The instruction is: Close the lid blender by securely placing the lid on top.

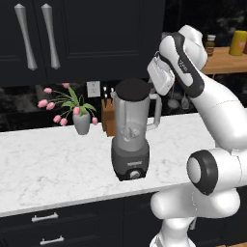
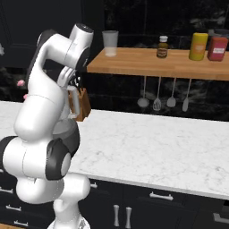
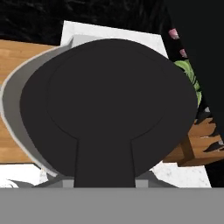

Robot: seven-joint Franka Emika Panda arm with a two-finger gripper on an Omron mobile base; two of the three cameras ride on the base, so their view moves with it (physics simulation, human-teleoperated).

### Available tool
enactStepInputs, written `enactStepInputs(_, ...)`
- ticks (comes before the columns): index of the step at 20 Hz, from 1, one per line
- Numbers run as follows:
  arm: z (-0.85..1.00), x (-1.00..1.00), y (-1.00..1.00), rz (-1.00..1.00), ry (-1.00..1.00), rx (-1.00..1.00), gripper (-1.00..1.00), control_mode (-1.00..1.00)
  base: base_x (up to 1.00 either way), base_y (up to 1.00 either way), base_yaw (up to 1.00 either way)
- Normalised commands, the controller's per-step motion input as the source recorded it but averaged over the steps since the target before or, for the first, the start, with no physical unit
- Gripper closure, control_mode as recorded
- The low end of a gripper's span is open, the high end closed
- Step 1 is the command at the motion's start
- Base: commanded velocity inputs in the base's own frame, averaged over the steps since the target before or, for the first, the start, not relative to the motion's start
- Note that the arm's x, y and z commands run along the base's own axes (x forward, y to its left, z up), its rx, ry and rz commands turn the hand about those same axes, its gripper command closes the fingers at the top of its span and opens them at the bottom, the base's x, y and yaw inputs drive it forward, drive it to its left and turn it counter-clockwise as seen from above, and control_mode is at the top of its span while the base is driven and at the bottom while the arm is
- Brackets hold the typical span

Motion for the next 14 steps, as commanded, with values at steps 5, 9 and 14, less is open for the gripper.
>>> enactStepInputs(5, 0.00, 0.00, 0.35, 0.00, 0.02, 0.00, 1.00, -1.00, 0.00, 0.00, 0.00)
enactStepInputs(9, 0.00, 0.00, 0.30, 0.00, 0.06, -0.04, 1.00, -1.00, 0.00, 0.00, 0.00)
enactStepInputs(14, -0.14, 0.00, 0.22, 0.00, 0.09, -0.13, 1.00, -1.00, 0.00, 0.00, 0.00)
